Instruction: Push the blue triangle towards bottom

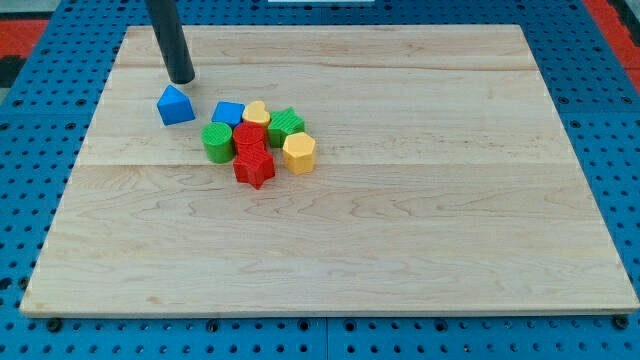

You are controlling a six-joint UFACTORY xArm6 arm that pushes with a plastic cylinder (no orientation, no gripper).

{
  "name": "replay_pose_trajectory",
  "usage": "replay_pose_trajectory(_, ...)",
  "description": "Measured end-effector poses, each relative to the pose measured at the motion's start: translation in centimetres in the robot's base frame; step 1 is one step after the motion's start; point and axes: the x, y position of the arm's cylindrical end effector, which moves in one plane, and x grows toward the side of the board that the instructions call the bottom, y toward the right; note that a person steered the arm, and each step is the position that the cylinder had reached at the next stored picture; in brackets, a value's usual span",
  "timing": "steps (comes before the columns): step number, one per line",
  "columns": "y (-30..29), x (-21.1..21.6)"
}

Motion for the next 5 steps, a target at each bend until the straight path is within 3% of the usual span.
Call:
replay_pose_trajectory(2, -1.2, 7.7)
replay_pose_trajectory(3, -3.0, 4.9)
replay_pose_trajectory(5, -4.3, 11.1)
